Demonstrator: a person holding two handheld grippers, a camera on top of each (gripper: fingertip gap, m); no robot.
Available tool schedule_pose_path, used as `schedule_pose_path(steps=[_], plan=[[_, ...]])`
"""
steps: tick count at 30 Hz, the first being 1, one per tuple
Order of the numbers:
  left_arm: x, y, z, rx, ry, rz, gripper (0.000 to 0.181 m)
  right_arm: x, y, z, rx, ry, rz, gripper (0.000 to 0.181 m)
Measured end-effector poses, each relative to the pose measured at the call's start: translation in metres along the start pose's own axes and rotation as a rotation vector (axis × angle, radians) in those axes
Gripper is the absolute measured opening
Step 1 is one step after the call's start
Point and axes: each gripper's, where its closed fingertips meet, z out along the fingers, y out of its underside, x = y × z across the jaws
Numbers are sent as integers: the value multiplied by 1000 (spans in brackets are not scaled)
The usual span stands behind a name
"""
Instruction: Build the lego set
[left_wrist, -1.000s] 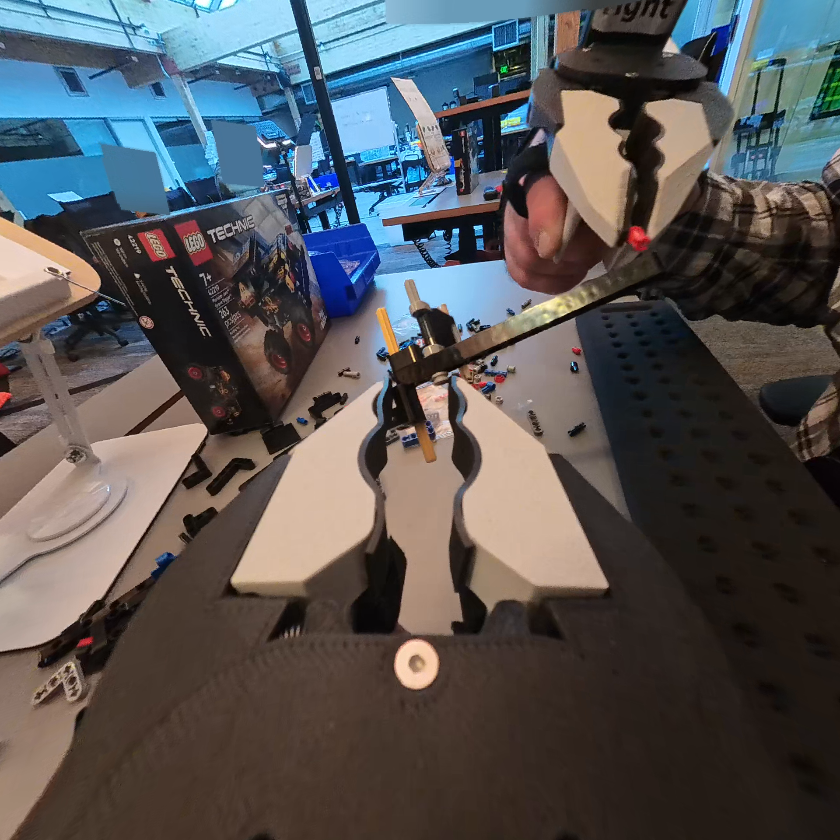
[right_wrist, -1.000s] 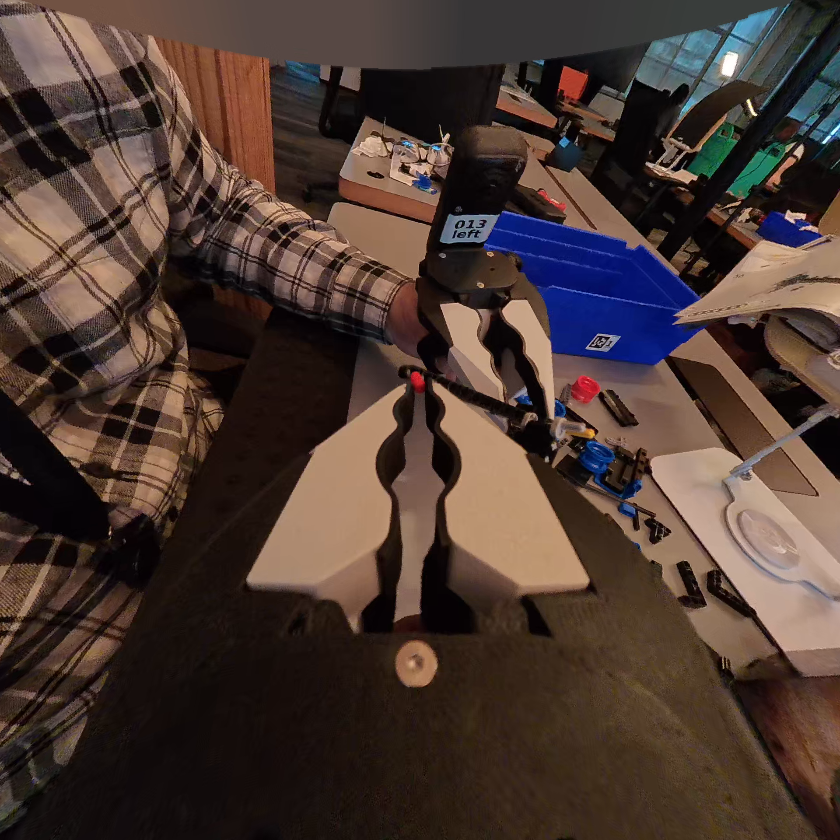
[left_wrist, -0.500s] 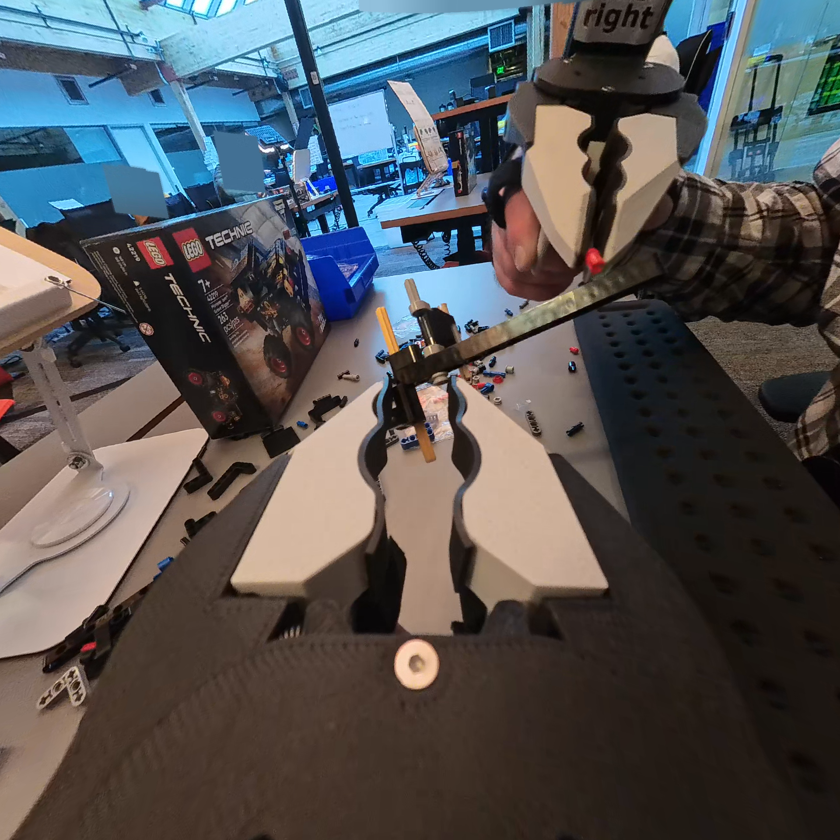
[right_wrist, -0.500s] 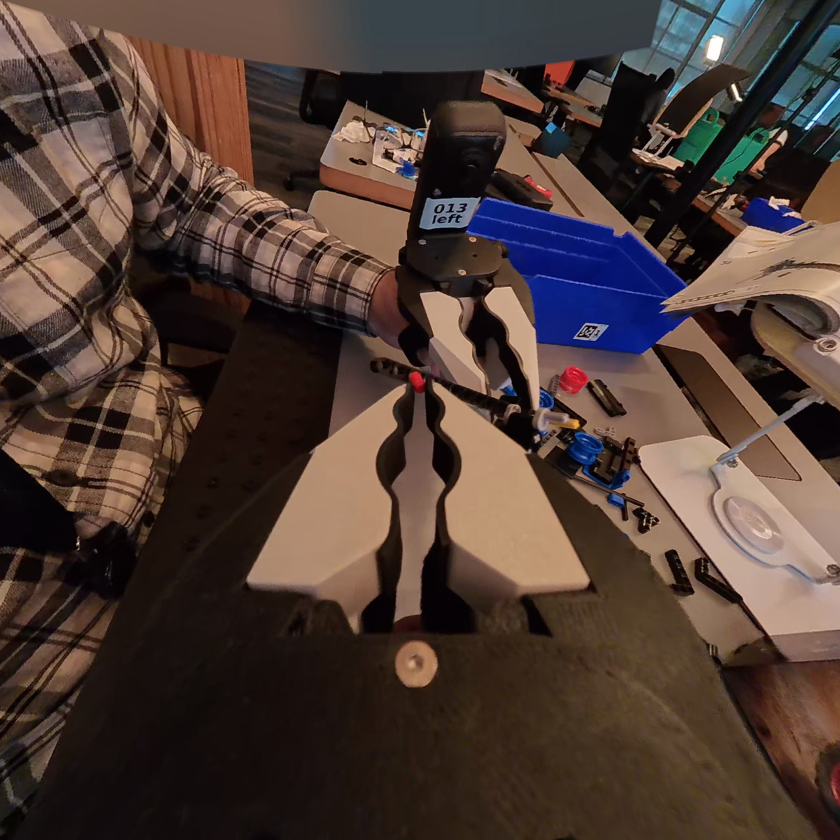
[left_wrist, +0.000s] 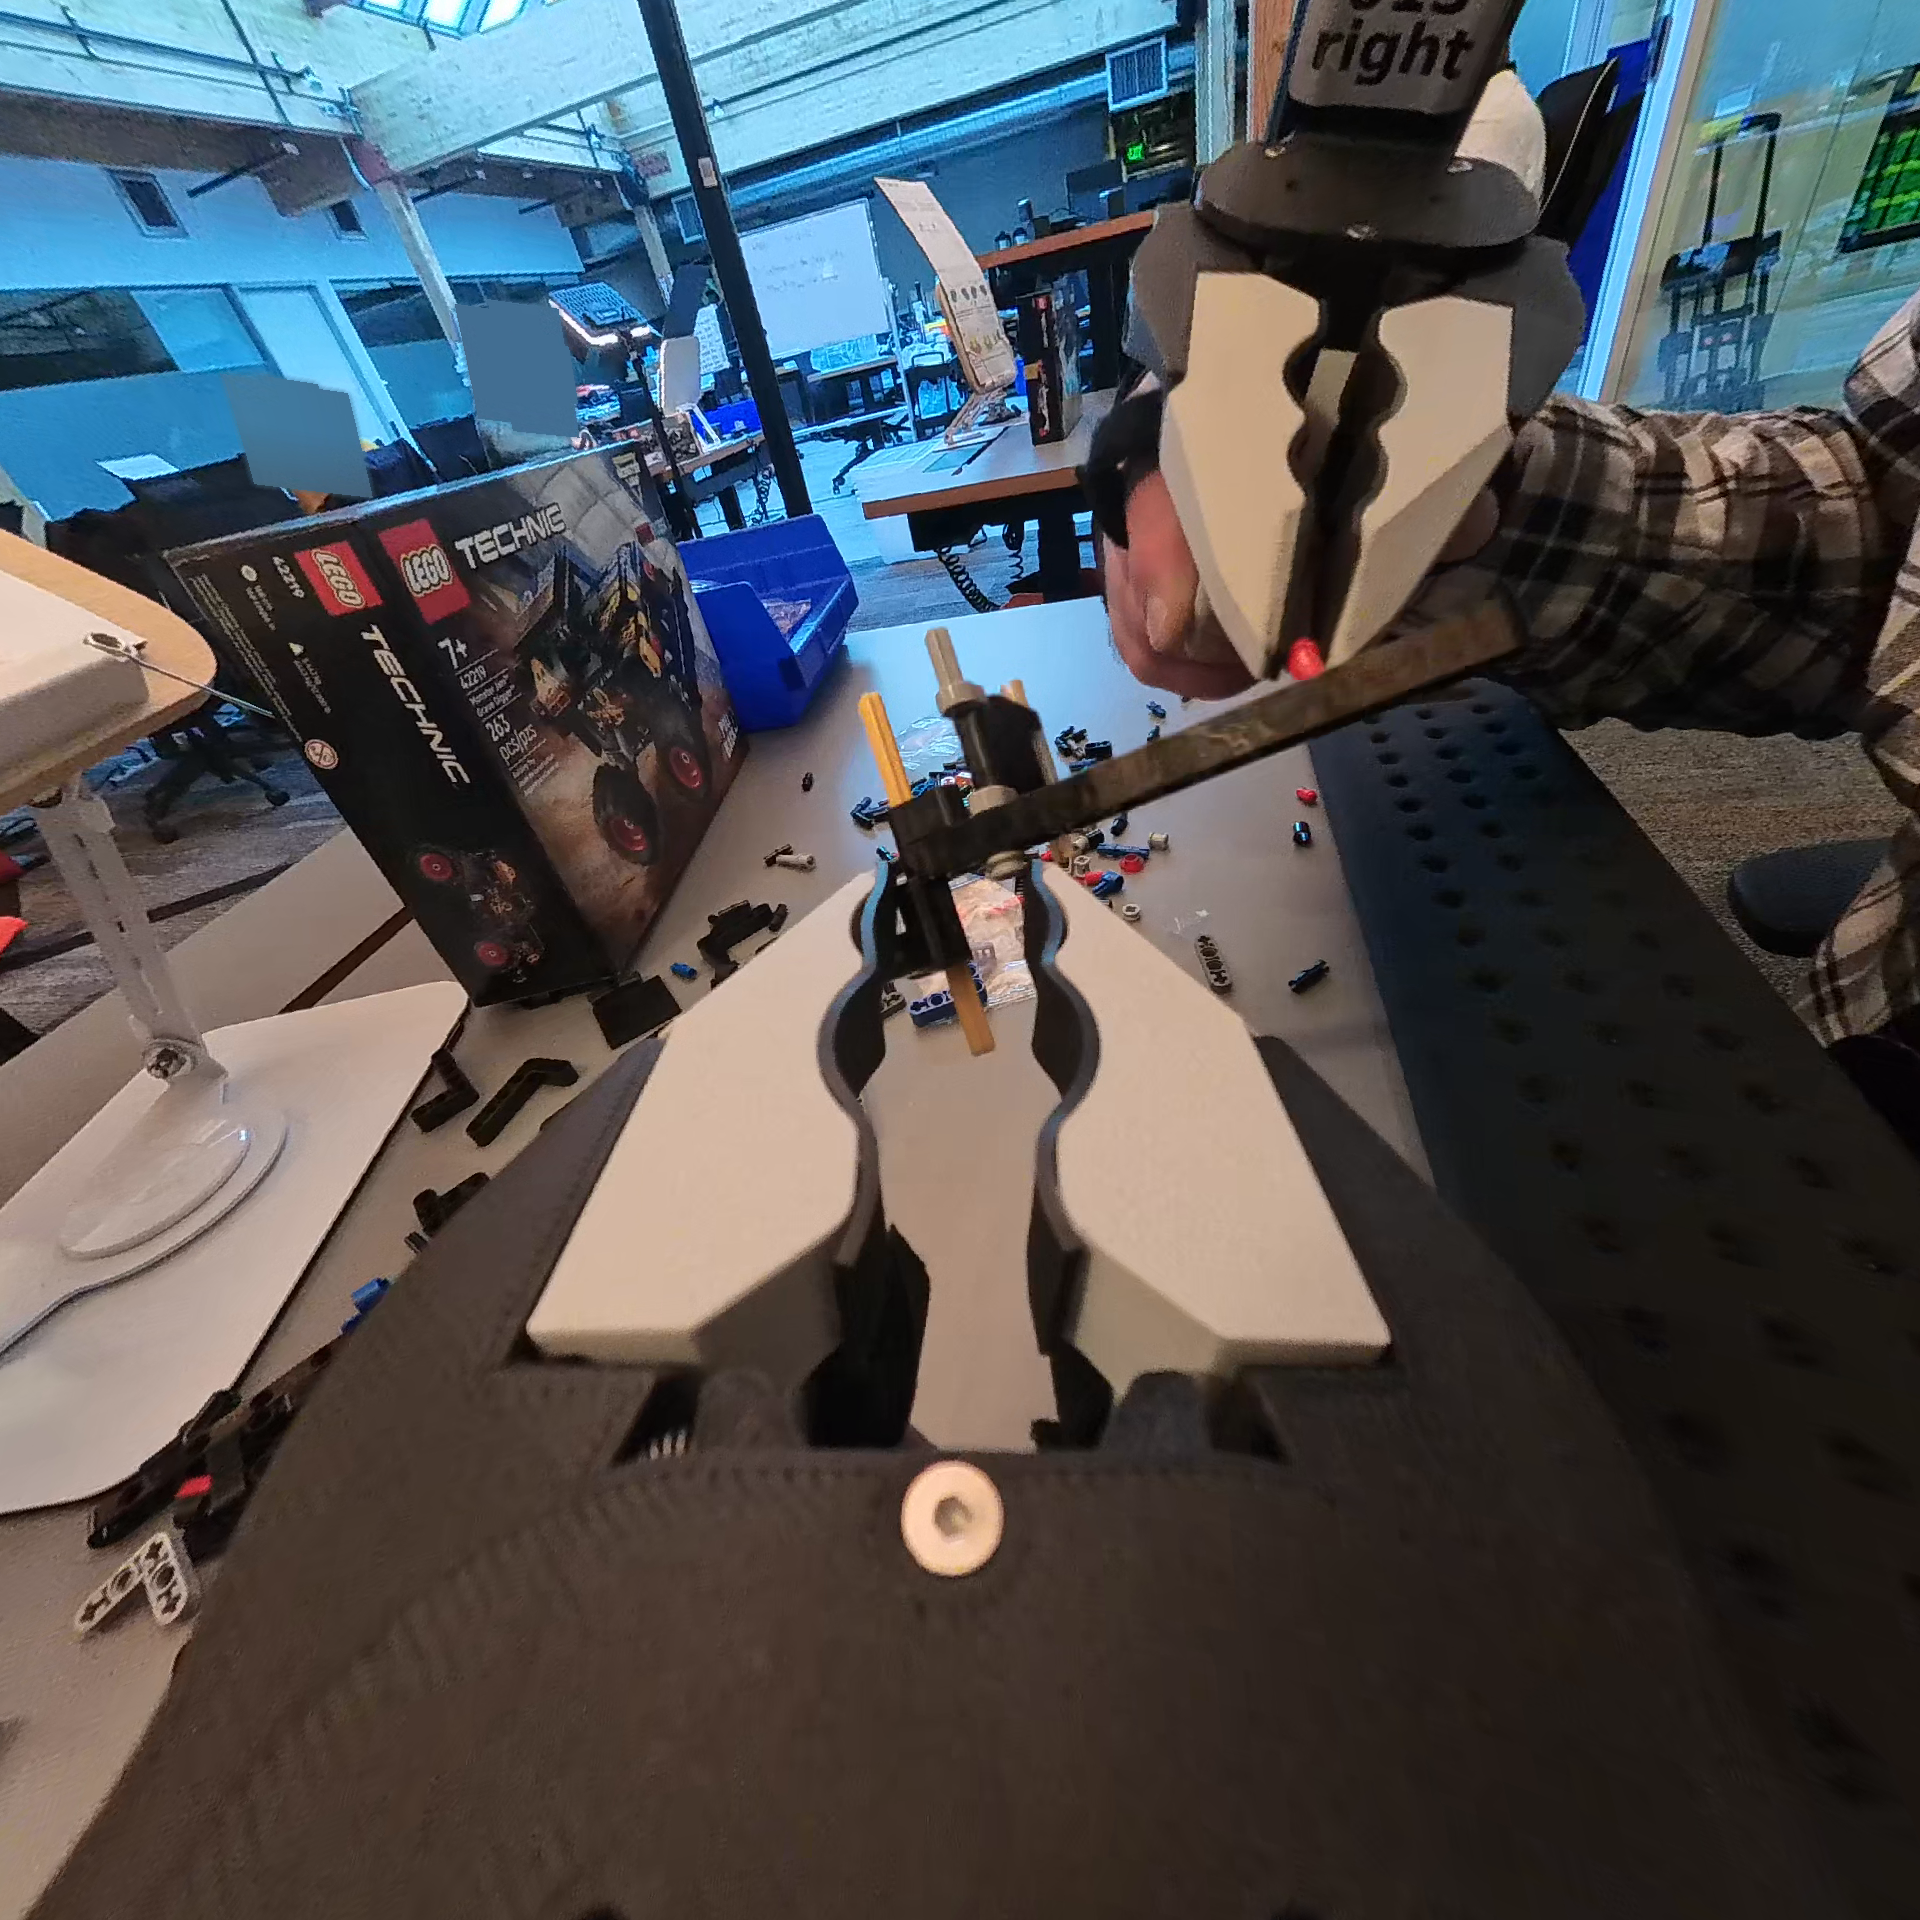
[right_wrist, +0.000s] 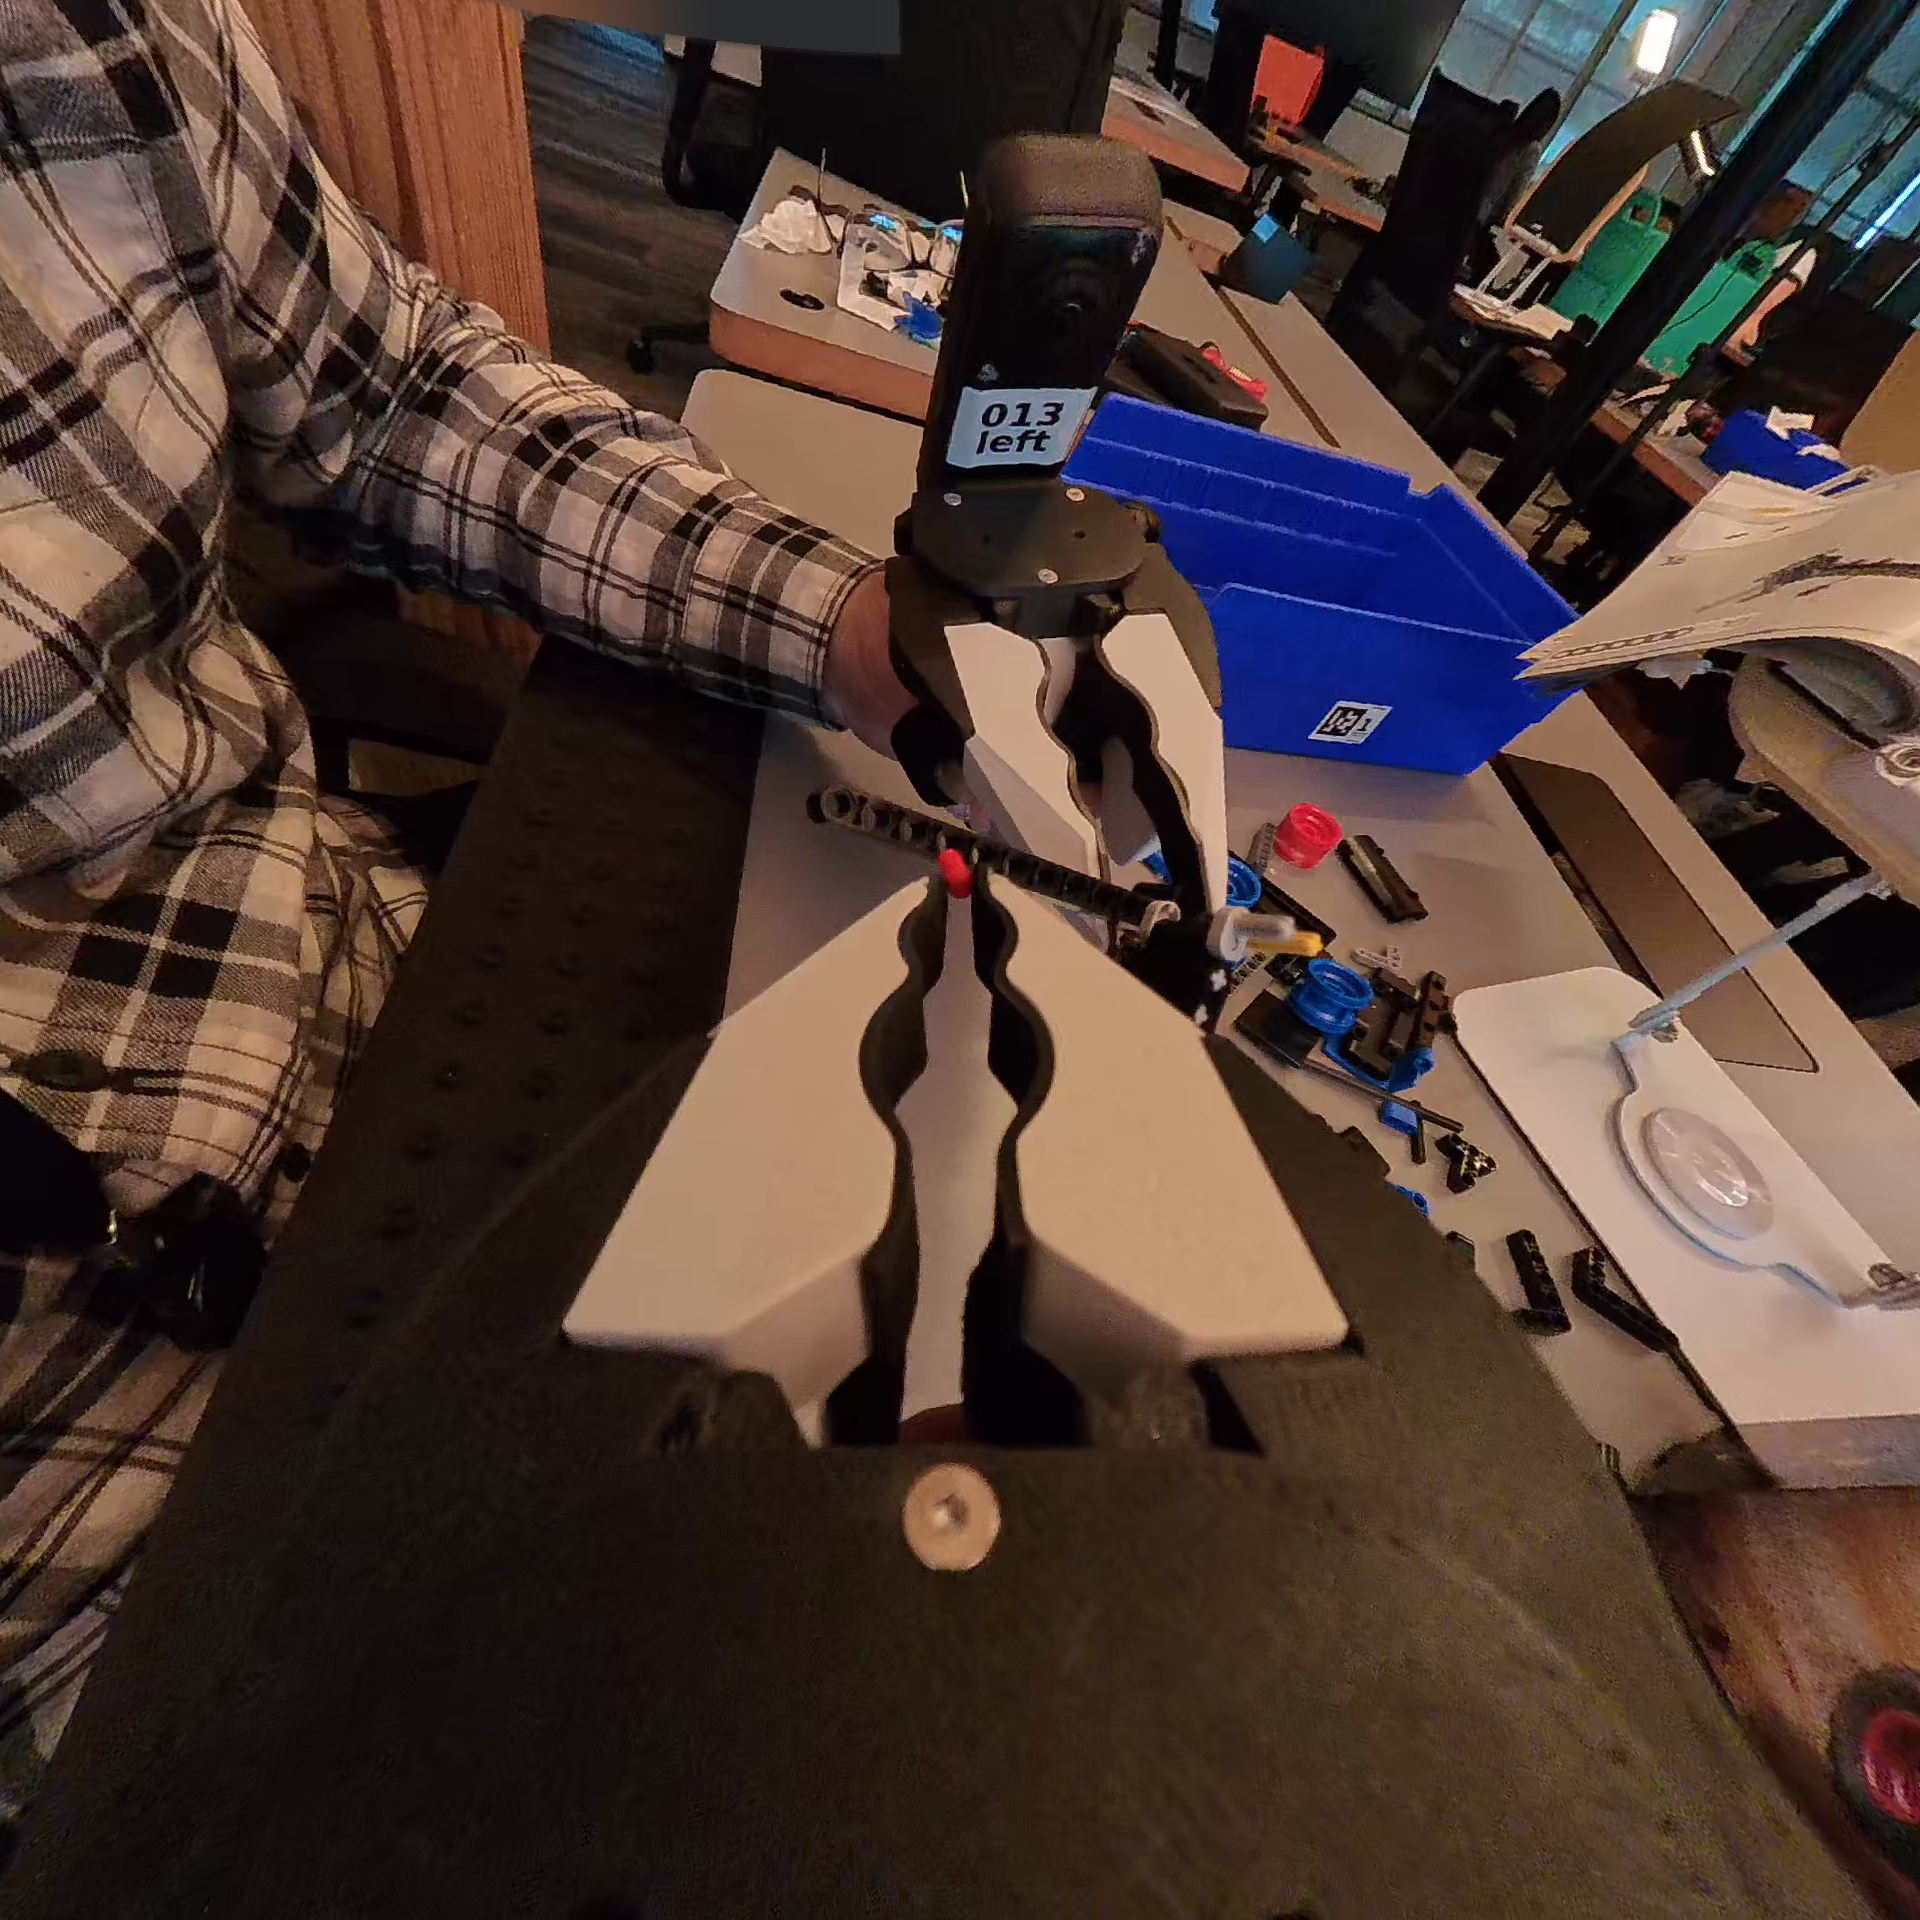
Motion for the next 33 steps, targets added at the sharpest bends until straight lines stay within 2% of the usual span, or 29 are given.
schedule_pose_path(steps=[21, 33], plan=[[3, 0, 2, -7, 10, 10, 22, 15, 9, 3, -31, 60, 2, 4], [8, 21, 7, -133, 14, 110, 22, 11, 35, 10, -113, 55, -36, 4]])
